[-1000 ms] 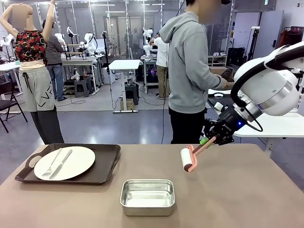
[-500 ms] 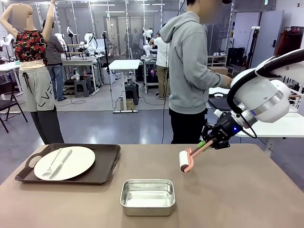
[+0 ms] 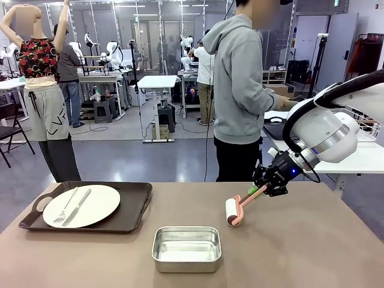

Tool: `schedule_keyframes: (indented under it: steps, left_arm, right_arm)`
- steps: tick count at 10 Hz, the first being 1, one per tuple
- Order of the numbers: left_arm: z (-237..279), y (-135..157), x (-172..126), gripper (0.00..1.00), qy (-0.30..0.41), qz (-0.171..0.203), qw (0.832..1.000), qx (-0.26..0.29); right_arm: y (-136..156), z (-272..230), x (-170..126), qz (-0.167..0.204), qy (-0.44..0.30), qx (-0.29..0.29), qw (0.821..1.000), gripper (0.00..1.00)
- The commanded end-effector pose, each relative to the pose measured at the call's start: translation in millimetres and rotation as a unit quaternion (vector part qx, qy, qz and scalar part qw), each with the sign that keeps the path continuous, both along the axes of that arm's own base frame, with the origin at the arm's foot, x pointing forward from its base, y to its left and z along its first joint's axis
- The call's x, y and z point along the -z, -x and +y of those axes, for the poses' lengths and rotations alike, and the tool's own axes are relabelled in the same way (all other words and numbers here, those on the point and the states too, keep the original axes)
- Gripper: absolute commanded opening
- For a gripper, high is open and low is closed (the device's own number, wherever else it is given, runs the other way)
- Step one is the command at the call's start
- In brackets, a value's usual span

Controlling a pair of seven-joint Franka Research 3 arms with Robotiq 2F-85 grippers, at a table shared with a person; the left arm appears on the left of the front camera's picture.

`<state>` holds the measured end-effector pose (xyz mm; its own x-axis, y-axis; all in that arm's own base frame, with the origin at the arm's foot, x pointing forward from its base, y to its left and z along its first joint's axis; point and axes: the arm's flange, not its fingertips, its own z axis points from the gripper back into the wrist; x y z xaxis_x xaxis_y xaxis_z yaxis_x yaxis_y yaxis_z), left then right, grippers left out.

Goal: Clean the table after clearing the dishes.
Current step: When the left (or right) Handle tray is removed, use the left hand (or right hand) to clean the left (or right) side of the table with the Lint Roller.

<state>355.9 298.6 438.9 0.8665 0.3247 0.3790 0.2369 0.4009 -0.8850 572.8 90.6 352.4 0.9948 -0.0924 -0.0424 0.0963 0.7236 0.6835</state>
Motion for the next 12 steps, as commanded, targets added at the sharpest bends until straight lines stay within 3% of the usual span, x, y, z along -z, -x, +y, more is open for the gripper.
schedule_keyframes:
  steps: [1, 7, 12]
  left_arm:
    - [1.3, 1.9, -1.9, 1.00, -0.001, -0.004, 1.000, -0.001]
    - [1.3, 1.9, -1.9, 1.00, -0.001, -0.004, 1.000, -0.001]
    - [1.3, 1.9, -1.9, 1.00, -0.001, -0.004, 1.000, -0.001]
  right_arm:
    - [2.8, -6.5, 10.6, -0.021, -0.015, -0.001, 1.000, 0.21]
    - [14.8, -68.4, 21.3, -0.033, 0.014, 0.008, 0.999, 0.21]
    - [8.7, -153.8, 22.0, -0.016, 0.037, 0.006, 0.999, 0.21]
